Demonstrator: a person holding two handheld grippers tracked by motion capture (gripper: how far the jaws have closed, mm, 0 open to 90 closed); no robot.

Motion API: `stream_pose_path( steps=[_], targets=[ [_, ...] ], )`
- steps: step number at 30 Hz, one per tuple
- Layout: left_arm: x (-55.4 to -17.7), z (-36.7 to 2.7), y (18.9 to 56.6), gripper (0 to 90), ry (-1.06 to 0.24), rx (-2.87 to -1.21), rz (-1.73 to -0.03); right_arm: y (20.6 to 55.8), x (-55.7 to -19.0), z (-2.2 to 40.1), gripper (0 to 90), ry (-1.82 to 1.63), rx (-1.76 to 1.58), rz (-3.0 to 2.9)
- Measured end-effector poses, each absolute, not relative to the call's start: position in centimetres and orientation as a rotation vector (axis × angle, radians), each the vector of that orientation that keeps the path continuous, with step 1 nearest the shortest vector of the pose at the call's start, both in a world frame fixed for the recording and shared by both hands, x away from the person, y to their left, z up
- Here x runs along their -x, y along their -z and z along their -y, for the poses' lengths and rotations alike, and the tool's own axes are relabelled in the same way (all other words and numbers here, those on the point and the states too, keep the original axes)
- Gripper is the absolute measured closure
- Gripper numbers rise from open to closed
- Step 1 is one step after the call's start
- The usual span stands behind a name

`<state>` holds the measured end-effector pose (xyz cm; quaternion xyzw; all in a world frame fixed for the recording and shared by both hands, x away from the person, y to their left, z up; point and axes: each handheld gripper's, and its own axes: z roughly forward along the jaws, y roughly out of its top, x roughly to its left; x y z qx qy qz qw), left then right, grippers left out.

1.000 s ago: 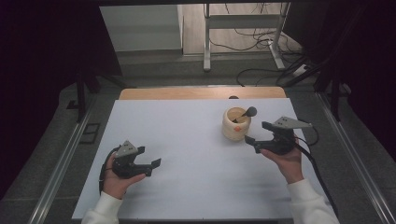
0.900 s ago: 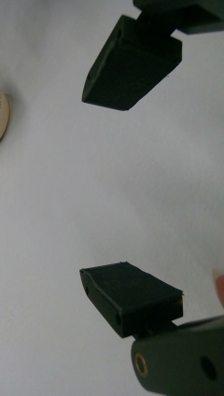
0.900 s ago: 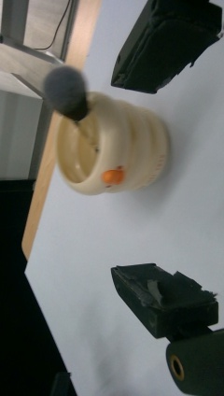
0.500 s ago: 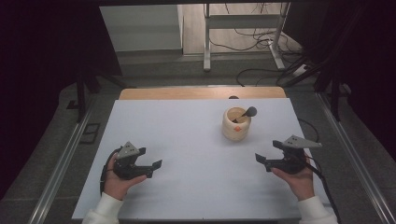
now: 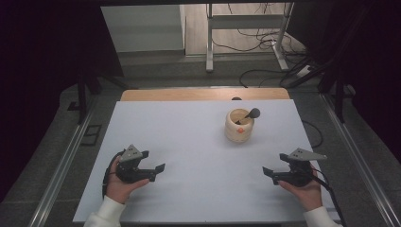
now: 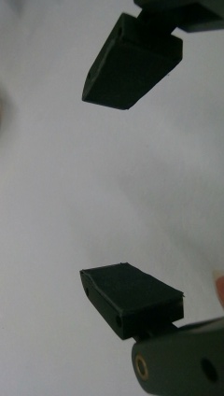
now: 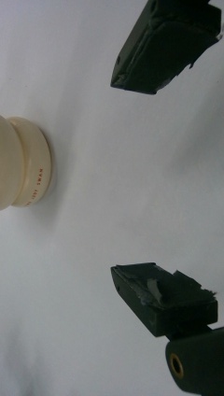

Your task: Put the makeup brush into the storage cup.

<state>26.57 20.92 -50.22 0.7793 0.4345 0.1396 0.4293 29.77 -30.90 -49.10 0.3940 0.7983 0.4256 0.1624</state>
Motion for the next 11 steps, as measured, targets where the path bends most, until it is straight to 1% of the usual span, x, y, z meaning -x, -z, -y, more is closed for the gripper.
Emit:
stream_pose_path(
  steps=[11],
  targets=[
    [-26.51,-21.32,50.04,15.4,-0.359,-1.935,-1.091,49.17,-29.76,30.98,9.4,-1.213,-1.133,-2.267]
  ],
)
